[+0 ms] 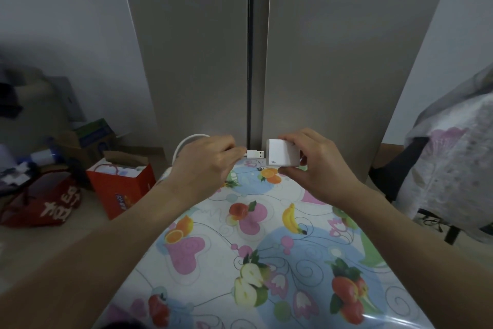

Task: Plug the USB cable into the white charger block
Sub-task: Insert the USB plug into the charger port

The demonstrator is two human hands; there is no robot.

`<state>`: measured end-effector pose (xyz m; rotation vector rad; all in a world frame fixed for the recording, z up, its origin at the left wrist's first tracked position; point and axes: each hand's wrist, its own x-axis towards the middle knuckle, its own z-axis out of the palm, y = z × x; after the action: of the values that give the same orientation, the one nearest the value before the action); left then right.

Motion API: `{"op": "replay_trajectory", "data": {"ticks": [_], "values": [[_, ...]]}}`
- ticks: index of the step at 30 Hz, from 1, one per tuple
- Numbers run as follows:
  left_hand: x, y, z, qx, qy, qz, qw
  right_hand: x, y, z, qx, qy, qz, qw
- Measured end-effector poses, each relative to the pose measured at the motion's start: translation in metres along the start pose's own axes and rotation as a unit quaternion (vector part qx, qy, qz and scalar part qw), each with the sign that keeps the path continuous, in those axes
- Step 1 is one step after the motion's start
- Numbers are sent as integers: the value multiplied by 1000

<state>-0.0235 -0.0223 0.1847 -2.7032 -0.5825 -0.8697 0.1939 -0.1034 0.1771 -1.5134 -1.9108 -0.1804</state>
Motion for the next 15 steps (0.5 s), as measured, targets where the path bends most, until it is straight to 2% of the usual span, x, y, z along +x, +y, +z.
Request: {"op": "replay_trajectory", "data": {"ticks": [15], "values": [[2, -2, -4, 0, 11, 9, 1000, 8, -13, 3, -1, -16, -14, 1000]]}}
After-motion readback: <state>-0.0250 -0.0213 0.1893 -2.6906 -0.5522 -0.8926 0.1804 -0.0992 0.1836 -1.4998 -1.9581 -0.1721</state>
